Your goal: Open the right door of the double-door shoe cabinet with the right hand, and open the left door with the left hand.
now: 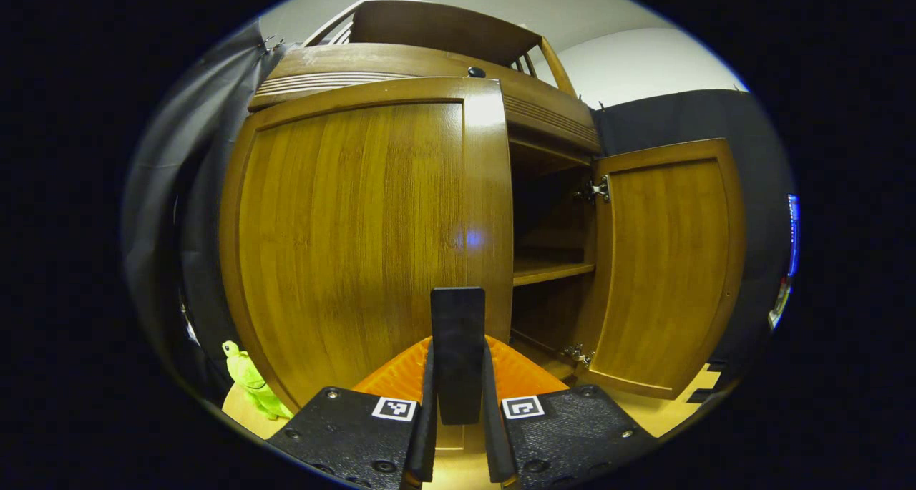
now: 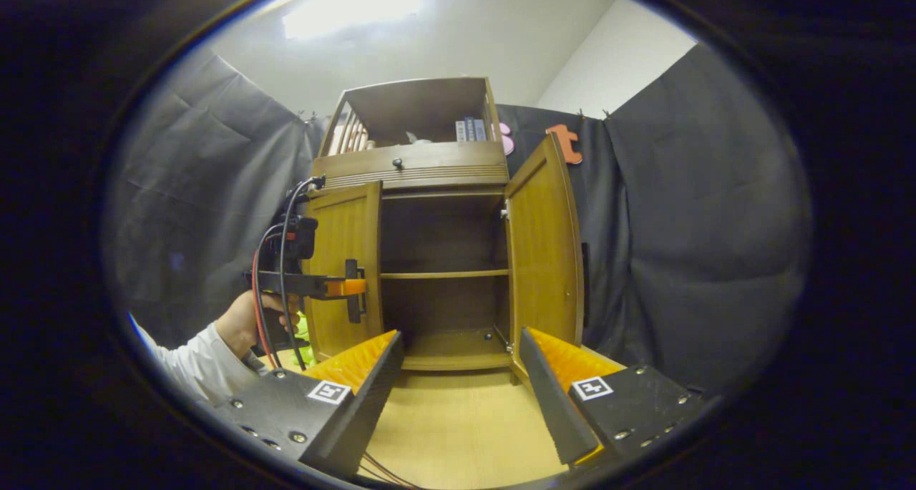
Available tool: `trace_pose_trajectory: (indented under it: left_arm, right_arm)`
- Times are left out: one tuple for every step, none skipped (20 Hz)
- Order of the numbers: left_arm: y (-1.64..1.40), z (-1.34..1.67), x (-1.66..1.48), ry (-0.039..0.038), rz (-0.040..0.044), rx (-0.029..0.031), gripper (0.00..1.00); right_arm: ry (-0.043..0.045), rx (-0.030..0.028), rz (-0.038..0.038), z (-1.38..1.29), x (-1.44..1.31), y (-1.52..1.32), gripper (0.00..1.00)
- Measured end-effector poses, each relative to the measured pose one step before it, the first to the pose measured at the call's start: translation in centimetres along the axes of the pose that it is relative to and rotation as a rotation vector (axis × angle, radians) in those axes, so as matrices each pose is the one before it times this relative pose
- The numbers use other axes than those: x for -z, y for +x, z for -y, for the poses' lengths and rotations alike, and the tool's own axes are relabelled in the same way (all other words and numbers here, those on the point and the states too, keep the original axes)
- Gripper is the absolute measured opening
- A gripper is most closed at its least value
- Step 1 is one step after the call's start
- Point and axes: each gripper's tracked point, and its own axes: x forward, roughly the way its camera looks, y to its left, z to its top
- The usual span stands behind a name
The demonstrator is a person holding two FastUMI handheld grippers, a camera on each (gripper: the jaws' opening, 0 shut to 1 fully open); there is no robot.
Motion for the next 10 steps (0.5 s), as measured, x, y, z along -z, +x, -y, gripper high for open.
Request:
trace_pose_trajectory:
  left_arm:
    - [0.205,0.100,-0.093,0.00630,0.00186,0.00014,0.29]
    - [0.090,-0.069,0.024,0.00937,-0.00577,-0.00160,0.31]
    - [-0.127,-0.049,-0.119,0.00615,-0.00418,-0.00291,0.30]
    - [-0.264,0.029,-0.124,0.01114,-0.00688,-0.00307,0.30]
    - [-0.223,-0.088,-0.155,0.01548,-0.00745,-0.00565,0.30]
    - [-0.146,-0.081,-0.268,0.00116,-0.00104,-0.00886,0.30]
    - [-0.052,0.056,-0.198,0.00129,-0.00235,-0.00670,0.30]
    - [-0.115,-0.054,-0.056,0.00877,-0.00330,-0.00374,0.30]
    - [-0.216,-0.002,-0.272,-0.00222,0.00706,-0.00410,0.30]
    - [0.073,0.037,0.023,0.00168,0.00306,-0.00287,0.30]
  right_arm:
    - [-0.00758,-0.00059,0.00050,-0.095,-0.160,-0.167,0.94]
    - [-0.01289,-0.00543,0.00545,-0.201,-0.405,-0.237,0.95]
    - [-0.00744,-0.00707,0.01145,-0.372,-0.447,-0.292,0.96]
    - [0.00482,-0.00625,0.01368,-0.255,-0.561,-0.191,0.97]
    - [0.00887,-0.01514,0.01351,-0.465,-0.427,-0.129,0.97]
    - [0.00714,-0.01522,0.01097,-0.401,-0.340,-0.050,0.97]
    - [0.00326,-0.00884,0.00336,-0.145,-0.108,0.019,0.97]
    - [-0.00024,-0.00267,-0.00287,0.177,0.328,-0.056,0.97]
    - [-0.00065,0.00785,-0.00864,0.366,0.344,0.100,0.96]
    - [0.00038,0.01777,-0.00631,0.583,0.260,0.105,0.94]
